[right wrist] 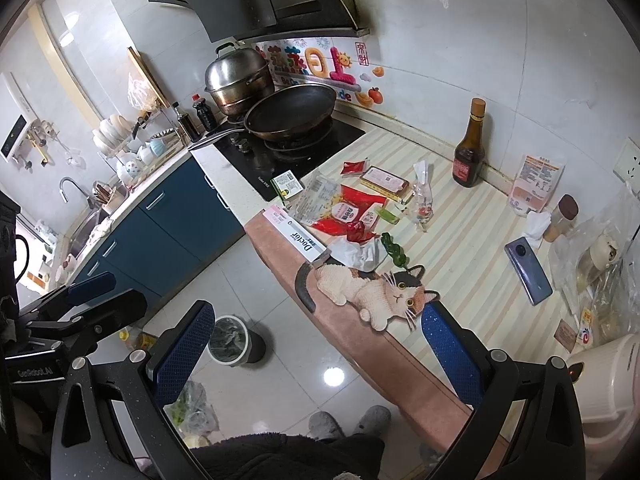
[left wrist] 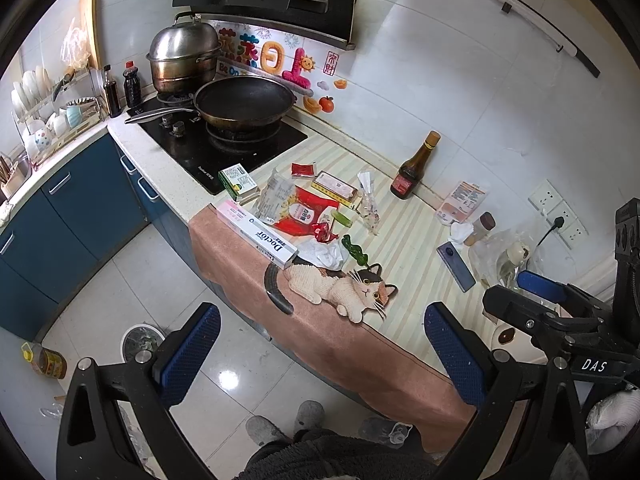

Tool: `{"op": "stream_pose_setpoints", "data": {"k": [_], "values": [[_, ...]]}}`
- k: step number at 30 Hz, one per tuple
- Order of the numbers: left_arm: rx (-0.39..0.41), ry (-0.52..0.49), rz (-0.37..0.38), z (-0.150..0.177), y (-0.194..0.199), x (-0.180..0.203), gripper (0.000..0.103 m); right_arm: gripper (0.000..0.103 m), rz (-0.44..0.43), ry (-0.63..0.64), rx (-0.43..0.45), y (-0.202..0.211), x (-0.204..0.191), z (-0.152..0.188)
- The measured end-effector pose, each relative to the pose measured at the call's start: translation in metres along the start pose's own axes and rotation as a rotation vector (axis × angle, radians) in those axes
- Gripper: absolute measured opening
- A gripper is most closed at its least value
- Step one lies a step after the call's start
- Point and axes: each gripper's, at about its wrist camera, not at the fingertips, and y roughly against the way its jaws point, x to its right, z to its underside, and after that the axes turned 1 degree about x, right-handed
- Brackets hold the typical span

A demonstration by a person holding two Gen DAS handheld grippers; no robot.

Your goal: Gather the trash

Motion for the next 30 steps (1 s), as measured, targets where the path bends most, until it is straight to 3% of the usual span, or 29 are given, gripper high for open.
{"op": "stream_pose_setpoints", "data": {"k": [30], "values": [[-0.006, -0.005, 0.016, 0.0007, -0.0019, 0.0015, 0.103, 0.103, 0.009, 0.003, -0.003, -0.0067, 0.0047, 0.0034]]}}
